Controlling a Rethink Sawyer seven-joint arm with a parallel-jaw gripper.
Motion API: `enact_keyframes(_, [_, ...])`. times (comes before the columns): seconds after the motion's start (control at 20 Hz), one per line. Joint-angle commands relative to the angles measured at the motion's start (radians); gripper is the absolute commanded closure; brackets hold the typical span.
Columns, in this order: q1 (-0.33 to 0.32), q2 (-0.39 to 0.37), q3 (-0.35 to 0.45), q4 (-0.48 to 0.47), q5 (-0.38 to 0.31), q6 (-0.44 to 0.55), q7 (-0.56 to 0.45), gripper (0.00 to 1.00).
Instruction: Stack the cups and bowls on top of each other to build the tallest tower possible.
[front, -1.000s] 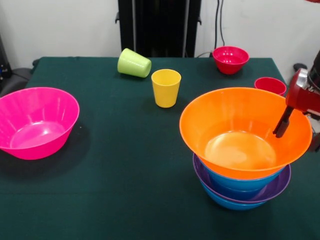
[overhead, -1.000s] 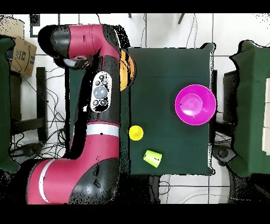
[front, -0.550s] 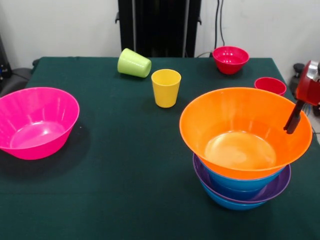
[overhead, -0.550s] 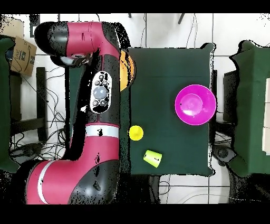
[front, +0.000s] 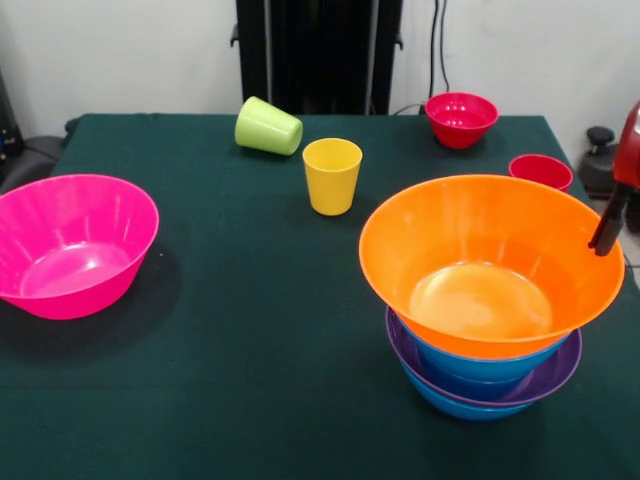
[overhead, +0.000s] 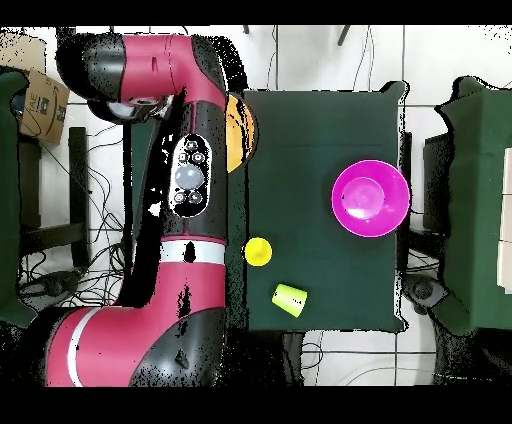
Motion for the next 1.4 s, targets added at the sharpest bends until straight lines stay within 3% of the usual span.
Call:
enact_keyframes(0.05, [-0.017,-0.053,0.06,0.071,0.012,0.047,0.109,0.0])
enact_keyframes(0.5, [-0.059,-0.156,0.062,0.11,0.016,0.156,0.017,0.0])
enact_keyframes(0.75, [-0.107,-0.172,0.065,0.054,0.015,0.262,-0.055,0.0])
enact_keyframes(1.0, [-0.174,-0.207,0.066,0.04,-0.024,0.351,-0.218,0.0])
enact_keyframes(1.4, [-0.255,-0.269,0.087,0.109,-0.09,0.358,-0.427,0.0])
